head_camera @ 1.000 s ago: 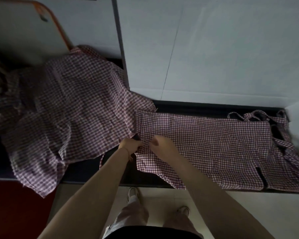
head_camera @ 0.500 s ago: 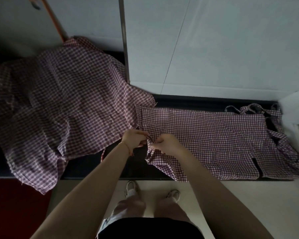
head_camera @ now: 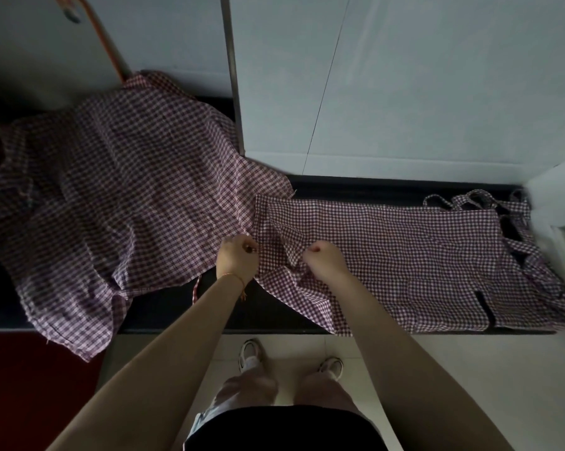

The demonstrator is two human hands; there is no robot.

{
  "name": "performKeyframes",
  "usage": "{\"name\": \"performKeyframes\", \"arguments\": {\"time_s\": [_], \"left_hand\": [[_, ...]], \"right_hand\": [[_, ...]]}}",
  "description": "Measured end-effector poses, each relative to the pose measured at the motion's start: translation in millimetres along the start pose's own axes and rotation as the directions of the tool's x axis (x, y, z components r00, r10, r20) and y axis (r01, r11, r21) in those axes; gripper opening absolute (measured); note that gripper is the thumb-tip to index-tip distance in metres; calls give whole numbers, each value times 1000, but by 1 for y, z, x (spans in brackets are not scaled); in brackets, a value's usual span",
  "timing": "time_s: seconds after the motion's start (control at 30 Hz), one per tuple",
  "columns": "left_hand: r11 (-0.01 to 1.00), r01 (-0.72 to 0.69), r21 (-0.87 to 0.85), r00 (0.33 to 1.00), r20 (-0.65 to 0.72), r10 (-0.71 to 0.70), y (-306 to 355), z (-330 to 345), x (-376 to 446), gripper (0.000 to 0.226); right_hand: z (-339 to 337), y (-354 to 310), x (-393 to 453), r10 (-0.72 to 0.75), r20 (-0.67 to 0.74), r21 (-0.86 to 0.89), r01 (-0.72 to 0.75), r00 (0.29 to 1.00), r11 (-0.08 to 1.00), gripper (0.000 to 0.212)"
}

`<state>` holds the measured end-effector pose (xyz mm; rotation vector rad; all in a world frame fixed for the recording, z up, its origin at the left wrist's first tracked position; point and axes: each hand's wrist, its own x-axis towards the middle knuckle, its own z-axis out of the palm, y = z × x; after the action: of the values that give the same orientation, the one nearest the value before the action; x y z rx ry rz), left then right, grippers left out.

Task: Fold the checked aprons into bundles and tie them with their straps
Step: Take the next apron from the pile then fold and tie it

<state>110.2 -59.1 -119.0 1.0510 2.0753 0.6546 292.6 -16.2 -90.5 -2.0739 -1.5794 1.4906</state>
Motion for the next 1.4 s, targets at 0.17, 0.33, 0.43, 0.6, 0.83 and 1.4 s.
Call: {"name": "performKeyframes", "arguments": {"time_s": [0.17, 0.33, 0.43, 0.6, 0.83, 1.4], "left_hand": [[978, -195, -78, 900, 382, 210, 26, 3, -15, 25], [956, -292, -7, 778, 580, 242, 31, 11, -18, 27], [963, -270, 26, 710, 681, 181, 35, 6, -17, 24], [947, -23, 320, 415, 865, -282, 41, -20, -12, 49], [951, 172, 258, 822, 494, -283, 12, -12, 15, 31], [965, 187, 185, 956, 191, -222, 29, 19, 56, 47]], "right_hand": [[-14, -14, 2, 58, -52, 134, -50, 997, 990, 13], [-21, -16, 1, 73, -140, 163, -50, 987, 985, 13], [-30, -16, 1, 93, -224, 118, -68, 970, 991, 10], [-23, -26, -9, 132, 259, -164, -91, 957, 982, 27], [-7, -20, 14, 48, 194, -362, 26, 980, 932, 27], [-34, -7, 109, -378, -3, -770, 239, 926, 592, 47]]}}
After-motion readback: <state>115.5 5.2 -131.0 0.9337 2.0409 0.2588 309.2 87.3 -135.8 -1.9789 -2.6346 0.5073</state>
